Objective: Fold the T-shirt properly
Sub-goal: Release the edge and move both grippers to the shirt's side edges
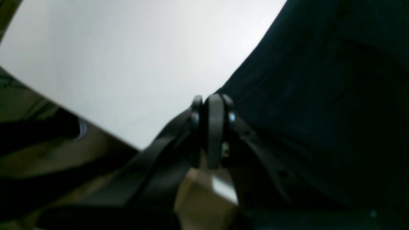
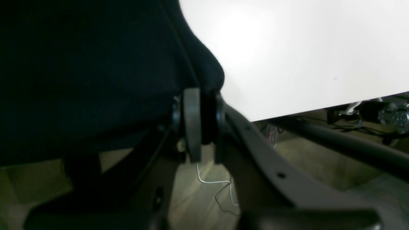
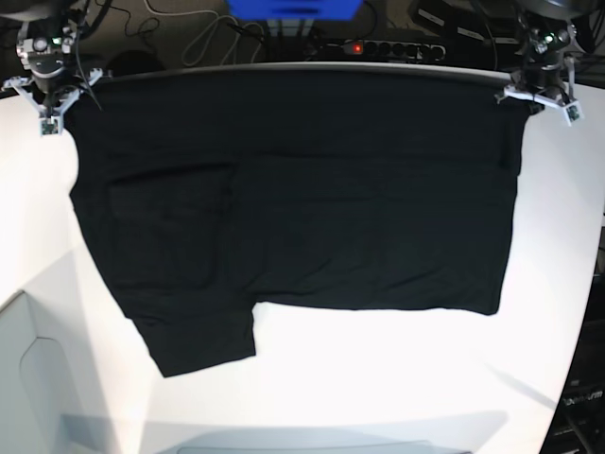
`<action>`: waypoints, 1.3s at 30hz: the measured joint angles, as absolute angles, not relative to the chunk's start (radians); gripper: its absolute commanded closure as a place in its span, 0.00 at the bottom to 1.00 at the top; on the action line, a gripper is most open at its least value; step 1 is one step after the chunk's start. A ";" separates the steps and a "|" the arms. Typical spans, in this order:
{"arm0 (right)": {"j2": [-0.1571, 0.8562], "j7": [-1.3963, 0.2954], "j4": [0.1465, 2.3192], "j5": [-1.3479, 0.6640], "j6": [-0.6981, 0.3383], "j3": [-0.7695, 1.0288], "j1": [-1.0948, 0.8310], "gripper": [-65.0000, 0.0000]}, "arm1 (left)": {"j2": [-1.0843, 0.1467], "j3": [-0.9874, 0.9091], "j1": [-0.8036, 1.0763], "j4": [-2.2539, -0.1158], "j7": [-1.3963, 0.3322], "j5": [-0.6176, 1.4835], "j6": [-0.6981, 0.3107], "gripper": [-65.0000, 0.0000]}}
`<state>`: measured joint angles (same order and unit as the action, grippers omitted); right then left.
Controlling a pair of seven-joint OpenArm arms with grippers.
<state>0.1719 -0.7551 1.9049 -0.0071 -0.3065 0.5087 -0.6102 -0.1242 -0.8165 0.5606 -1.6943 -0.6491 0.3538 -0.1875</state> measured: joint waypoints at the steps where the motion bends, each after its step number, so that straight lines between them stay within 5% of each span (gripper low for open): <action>1: 0.171 -0.759 1.905 -0.007 -0.307 0.509 -0.611 1.00 | -0.124 -0.818 0.560 -1.694 -0.679 0.353 -0.187 1.00; 8: 0.171 -0.759 1.905 -0.006 -0.307 0.508 -0.611 0.96 | -0.124 -0.818 0.560 -1.700 -0.712 0.352 -0.187 0.94; 15: 0.171 -0.759 1.905 0.000 -0.307 0.510 -0.610 0.60 | -0.124 -0.822 0.566 -1.705 -0.715 0.356 -0.187 0.42; 18: 0.171 -0.758 1.905 0.000 -0.307 0.512 -0.602 0.49 | -0.097 -0.871 0.560 -1.731 -0.715 0.356 -0.187 0.29; 32: 0.173 -0.773 1.898 0.012 -0.300 0.480 -0.297 0.43 | -0.070 -0.973 0.337 -1.872 -0.728 0.341 -0.183 0.30; 39: 0.180 -0.769 1.676 0.005 -0.299 0.328 0.003 0.43 | -0.070 -0.965 0.157 -1.781 -0.729 0.336 -0.184 0.30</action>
<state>0.1802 -0.7692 1.6756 0.0048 -0.2989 0.3279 0.0029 -0.0700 -0.9653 0.1566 -1.7813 -0.7288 0.3363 -0.1837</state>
